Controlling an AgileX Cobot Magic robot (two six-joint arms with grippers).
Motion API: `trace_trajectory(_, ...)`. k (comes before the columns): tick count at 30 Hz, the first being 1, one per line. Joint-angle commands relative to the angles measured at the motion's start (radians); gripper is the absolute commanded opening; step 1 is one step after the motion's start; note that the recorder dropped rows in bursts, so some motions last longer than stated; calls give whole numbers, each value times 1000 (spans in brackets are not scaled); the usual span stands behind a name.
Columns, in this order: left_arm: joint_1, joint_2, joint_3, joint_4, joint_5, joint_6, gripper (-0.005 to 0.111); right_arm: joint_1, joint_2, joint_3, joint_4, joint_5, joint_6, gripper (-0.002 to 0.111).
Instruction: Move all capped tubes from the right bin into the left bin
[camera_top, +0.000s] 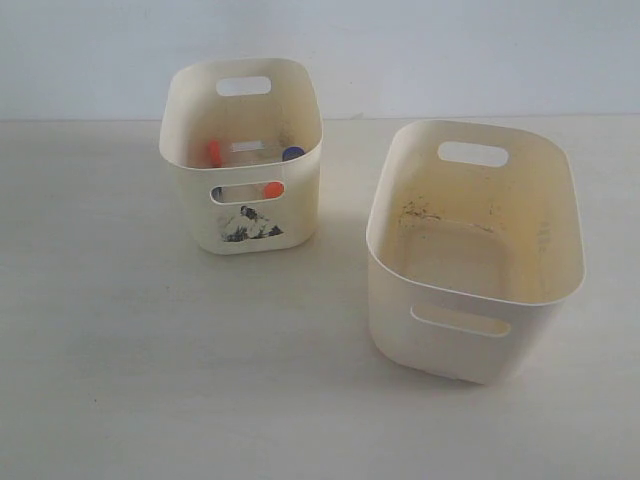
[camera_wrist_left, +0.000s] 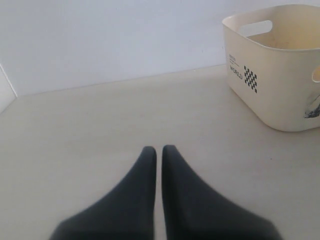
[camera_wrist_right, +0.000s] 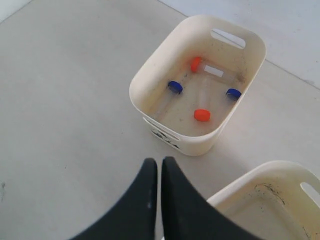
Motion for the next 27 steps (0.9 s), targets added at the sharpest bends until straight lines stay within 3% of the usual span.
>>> trace_trajectory(1,1,-3,-4,-1,-8,-12,4,-4,-10,-3,-4,1,-5,2)
trace_trajectory(10,1,-3,-4,-1,-8,-12,4,-4,-16,-6,3,-29,-5,2)
trace_trajectory(17,1,-3,-4,-1,-8,-12,4,-4,-99,15,-178,-79,-5,2)
trace_trajectory(22,1,-3,-4,-1,-8,-12,4,-4,-262,157,-334,-154,-5,2)
trace_trajectory(27,1,-3,-4,-1,-8,-12,4,-29,-514,417,-373,-402,10,2)
